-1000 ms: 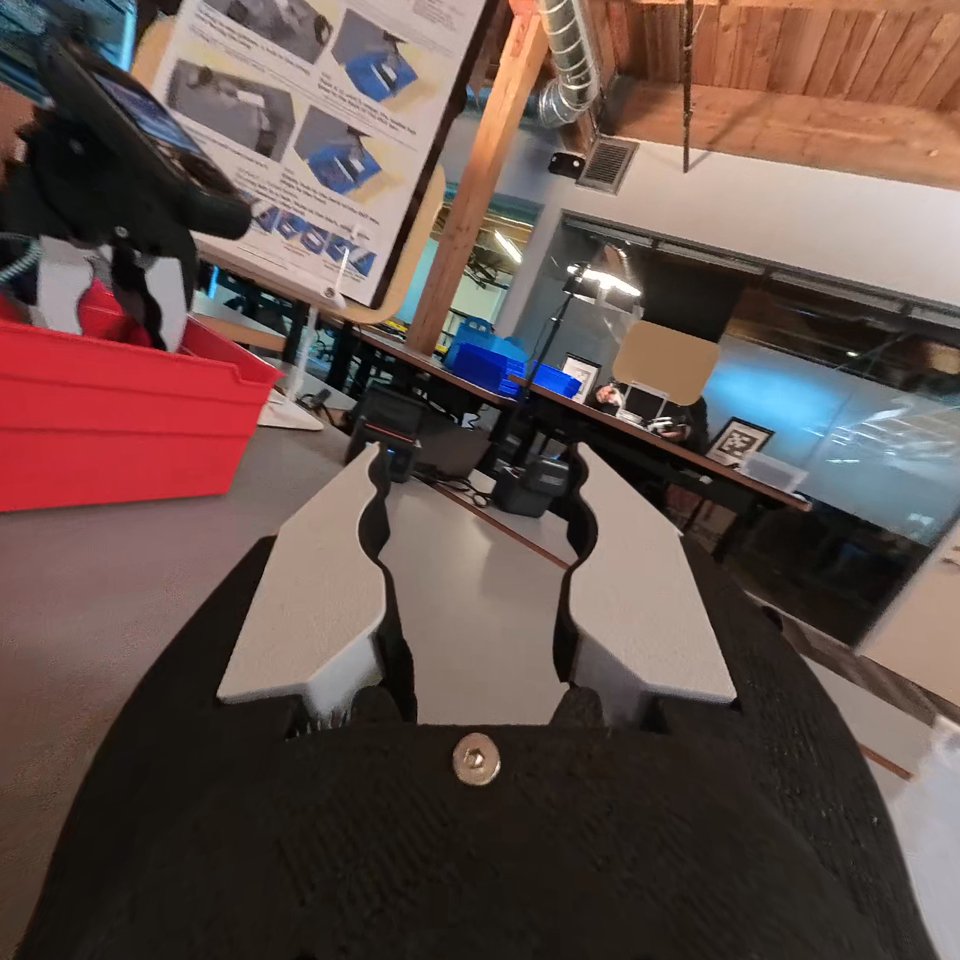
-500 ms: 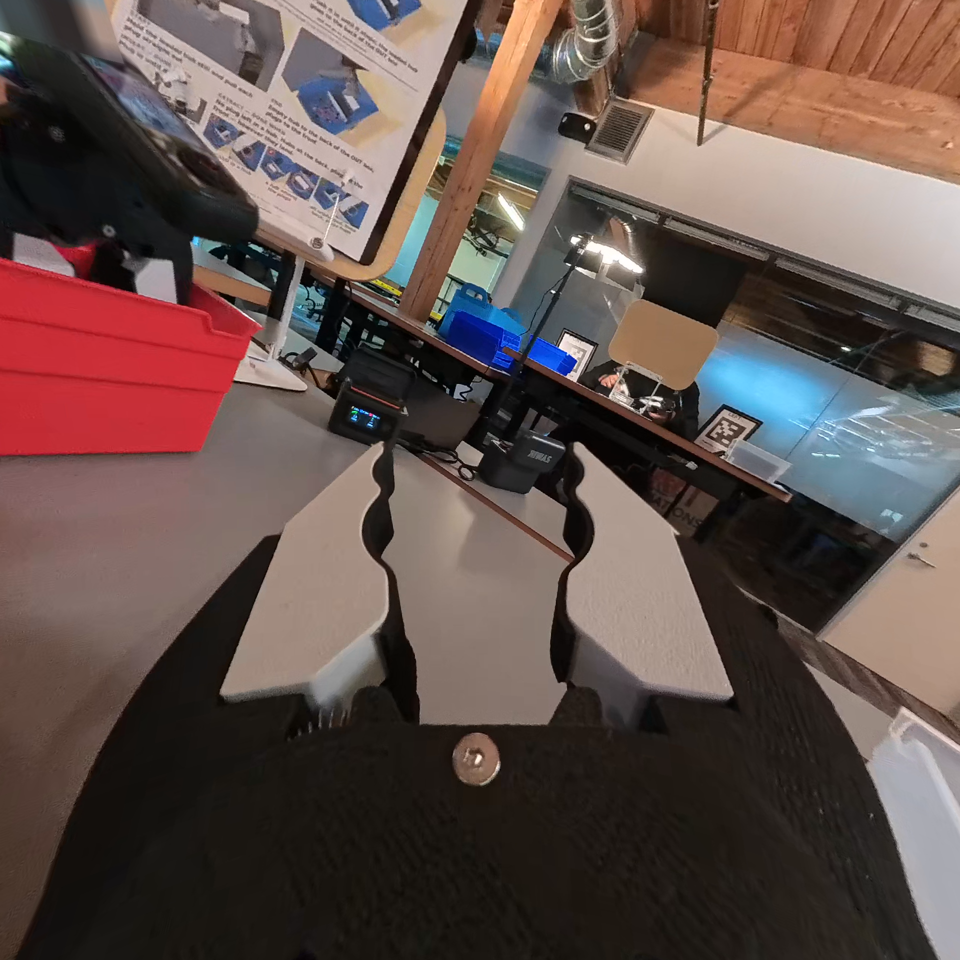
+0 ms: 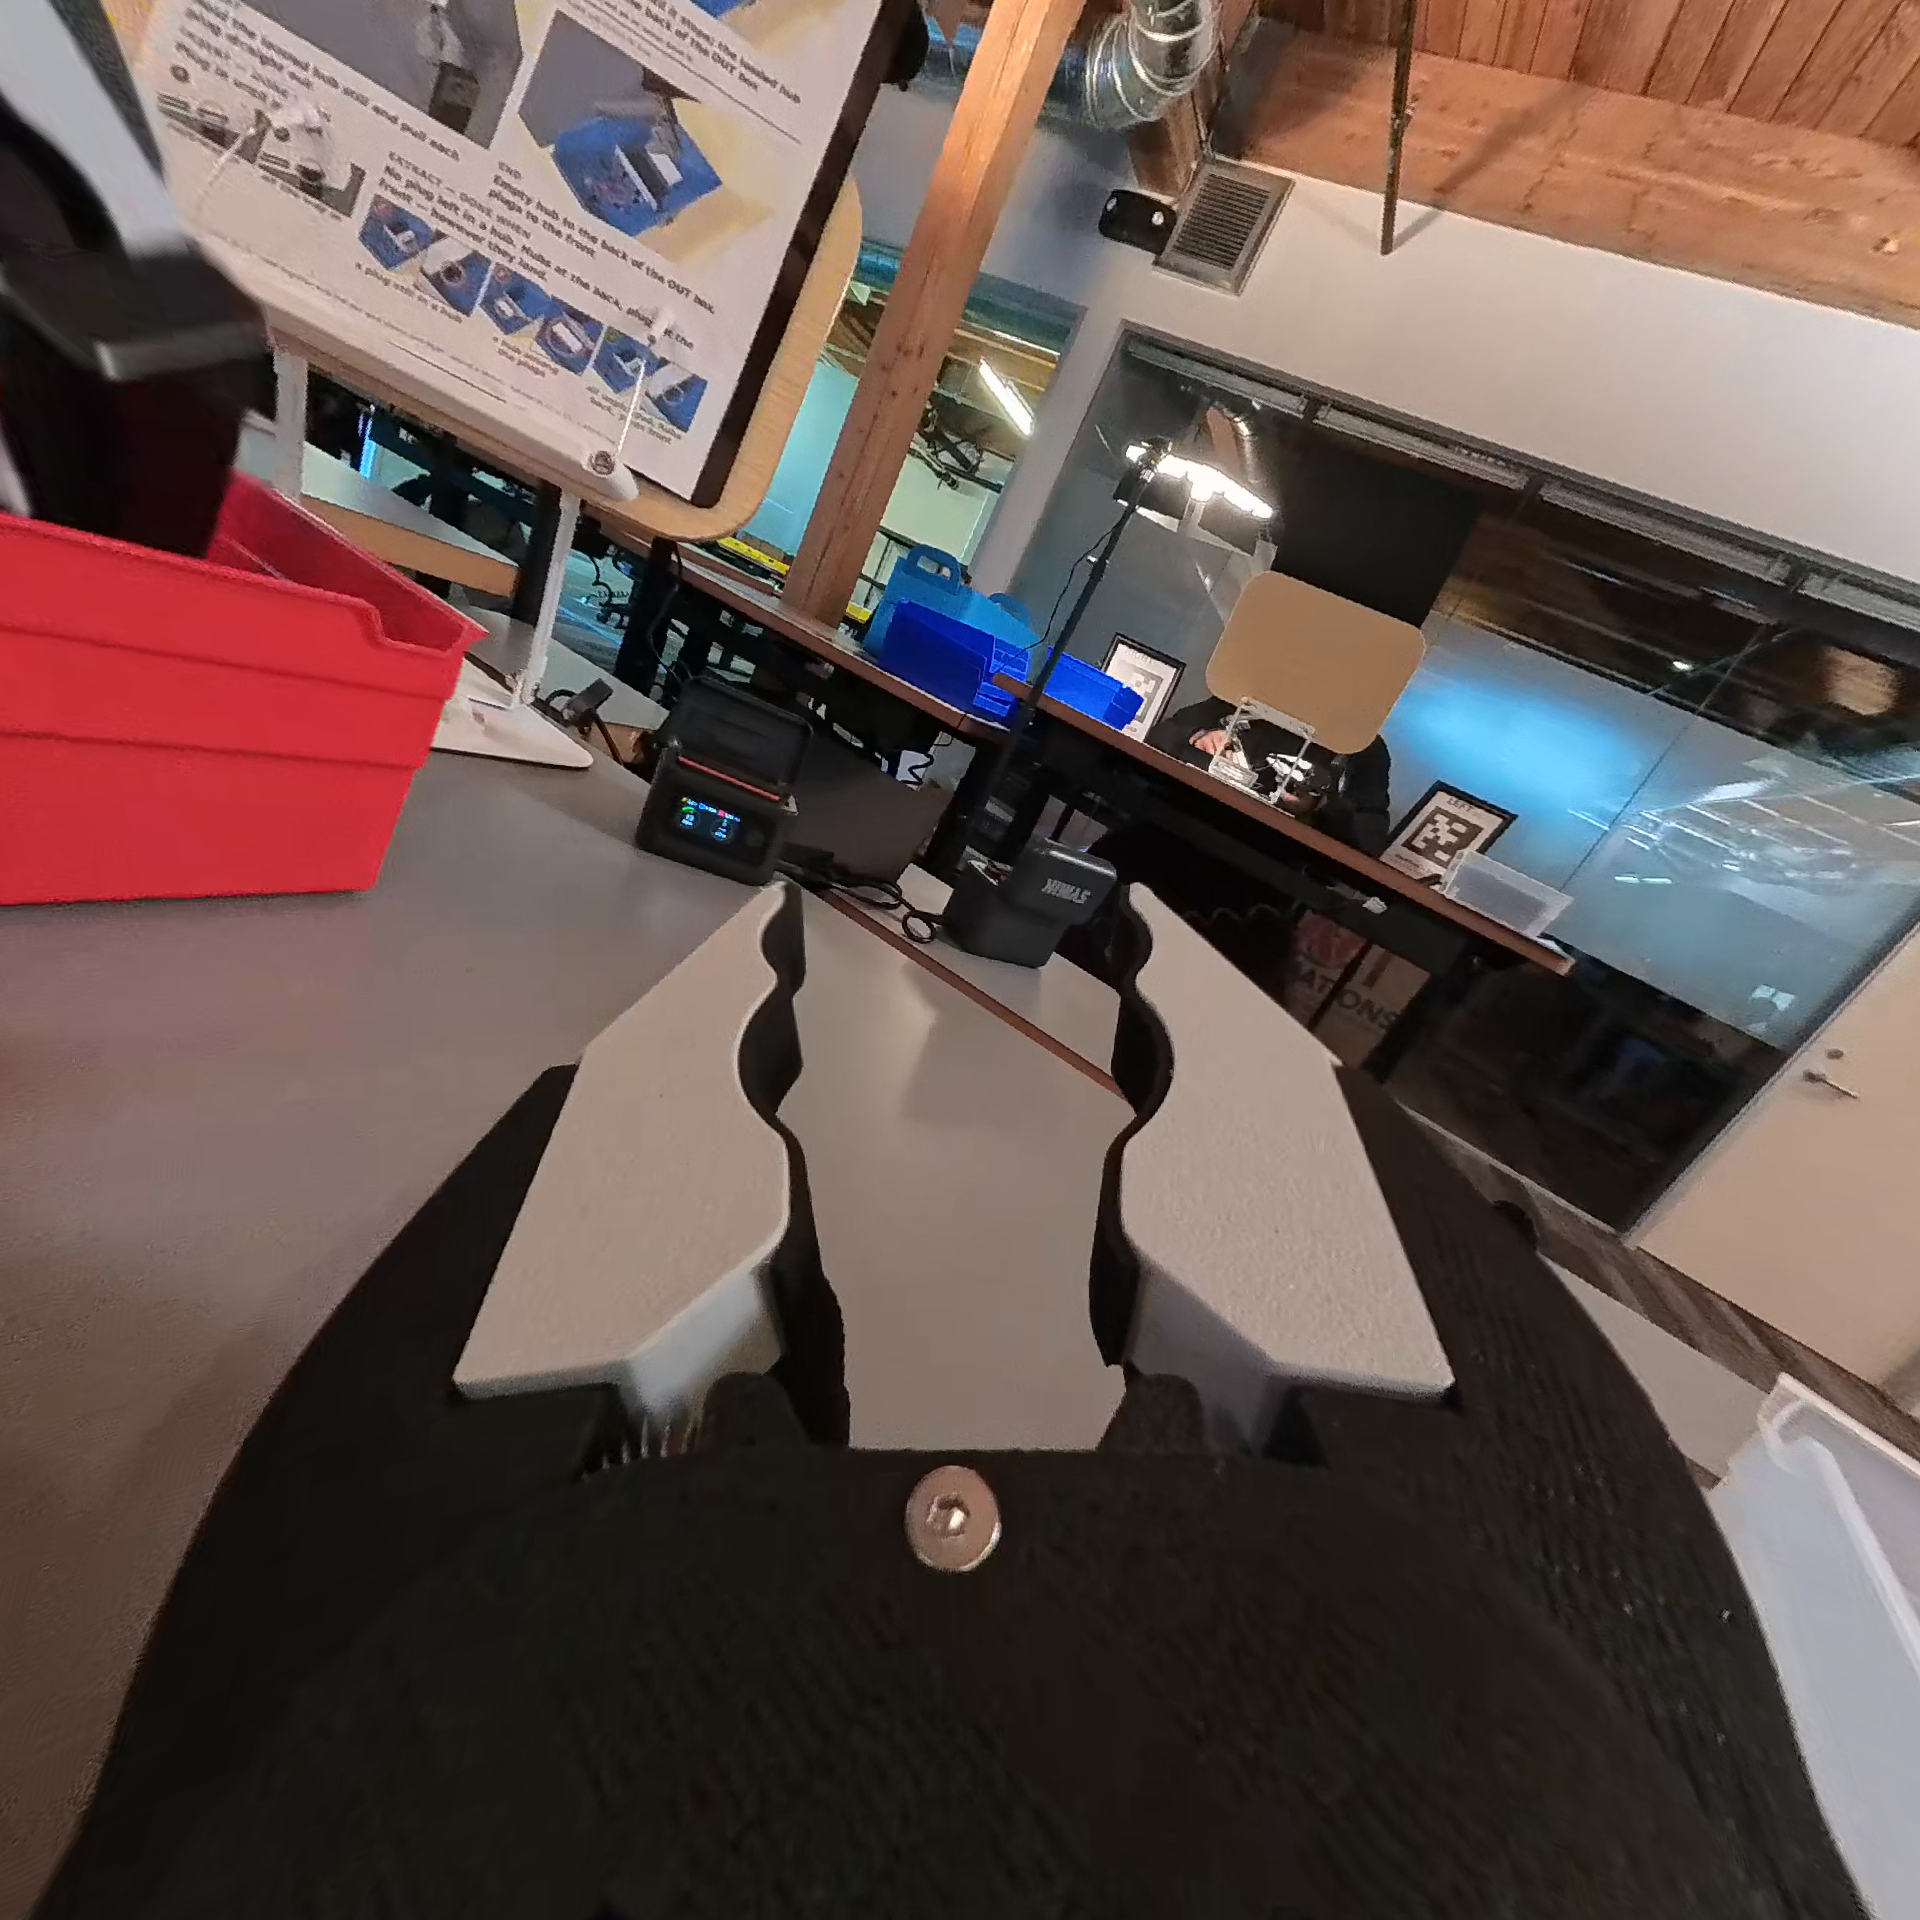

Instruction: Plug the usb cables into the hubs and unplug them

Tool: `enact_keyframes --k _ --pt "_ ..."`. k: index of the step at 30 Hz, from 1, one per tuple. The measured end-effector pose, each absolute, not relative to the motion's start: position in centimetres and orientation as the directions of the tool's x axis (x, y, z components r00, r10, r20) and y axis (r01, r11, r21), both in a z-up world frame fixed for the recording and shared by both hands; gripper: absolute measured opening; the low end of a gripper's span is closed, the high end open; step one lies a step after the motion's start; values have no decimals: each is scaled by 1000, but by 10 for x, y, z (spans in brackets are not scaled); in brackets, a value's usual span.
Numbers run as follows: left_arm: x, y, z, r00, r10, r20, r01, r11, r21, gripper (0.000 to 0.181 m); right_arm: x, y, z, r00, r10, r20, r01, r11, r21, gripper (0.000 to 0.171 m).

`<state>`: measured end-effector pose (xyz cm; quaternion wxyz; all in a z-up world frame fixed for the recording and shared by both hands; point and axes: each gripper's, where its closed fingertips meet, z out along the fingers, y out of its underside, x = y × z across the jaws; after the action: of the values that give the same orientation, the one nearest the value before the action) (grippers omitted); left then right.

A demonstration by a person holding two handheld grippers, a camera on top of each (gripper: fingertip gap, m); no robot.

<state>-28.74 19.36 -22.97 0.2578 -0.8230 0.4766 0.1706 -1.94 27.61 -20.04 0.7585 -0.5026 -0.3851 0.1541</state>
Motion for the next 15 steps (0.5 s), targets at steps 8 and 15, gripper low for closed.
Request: enact_keyframes --k 8,15 --pt "-276 177 -125 477 -404 -781 -878 -253 -406 57 -10 279 -195 678 589 440 165 461 -872 57" --pt "-177 162 -85 463 -510 -725 -861 -65 -504 56 29 294 -182 736 428 524 276 517 -810 54"
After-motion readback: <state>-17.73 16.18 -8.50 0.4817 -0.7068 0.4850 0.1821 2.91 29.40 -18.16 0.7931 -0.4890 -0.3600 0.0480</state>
